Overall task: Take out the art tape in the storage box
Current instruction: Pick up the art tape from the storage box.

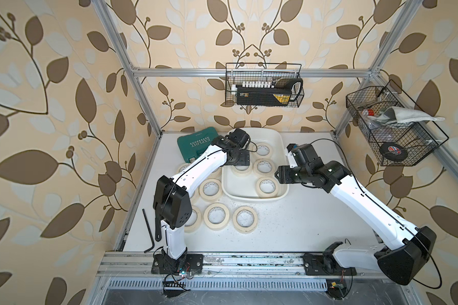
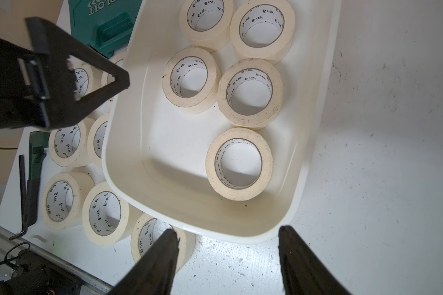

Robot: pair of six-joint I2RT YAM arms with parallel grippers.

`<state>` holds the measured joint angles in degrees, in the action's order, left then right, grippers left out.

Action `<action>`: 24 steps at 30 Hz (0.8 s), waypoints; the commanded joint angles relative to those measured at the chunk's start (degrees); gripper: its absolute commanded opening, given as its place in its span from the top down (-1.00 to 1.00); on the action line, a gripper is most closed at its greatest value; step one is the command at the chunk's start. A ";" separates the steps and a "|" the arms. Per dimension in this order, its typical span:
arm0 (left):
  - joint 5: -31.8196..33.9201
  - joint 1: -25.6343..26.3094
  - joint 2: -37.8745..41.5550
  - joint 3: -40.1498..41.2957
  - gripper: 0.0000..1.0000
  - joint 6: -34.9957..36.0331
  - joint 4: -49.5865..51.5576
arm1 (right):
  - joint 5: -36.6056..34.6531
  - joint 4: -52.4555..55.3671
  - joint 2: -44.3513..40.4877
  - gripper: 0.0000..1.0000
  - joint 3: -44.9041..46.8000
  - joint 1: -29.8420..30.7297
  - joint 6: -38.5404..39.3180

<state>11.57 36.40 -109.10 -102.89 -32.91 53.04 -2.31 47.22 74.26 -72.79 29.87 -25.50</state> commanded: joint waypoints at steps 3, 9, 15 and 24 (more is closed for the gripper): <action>-4.50 -1.70 -7.56 -5.99 -0.98 -1.92 1.91 | 1.69 -1.05 -1.00 -0.28 2.10 -0.17 -1.12; -6.81 -3.32 -11.87 -6.27 -0.90 -3.72 -1.42 | 1.85 -1.25 -0.68 -0.27 2.66 -0.22 -1.18; -5.87 -4.40 -14.15 -6.53 -0.58 -4.86 -3.31 | 1.78 -1.17 -0.77 -0.28 2.96 -0.25 -1.09; -5.25 -4.74 -16.98 -6.22 -0.39 -6.68 -5.84 | 1.75 -0.30 -1.25 -0.28 2.92 -1.32 -0.31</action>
<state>5.82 31.86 -124.46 -107.35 -38.59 47.92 -1.04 46.50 74.19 -70.81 28.86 -25.93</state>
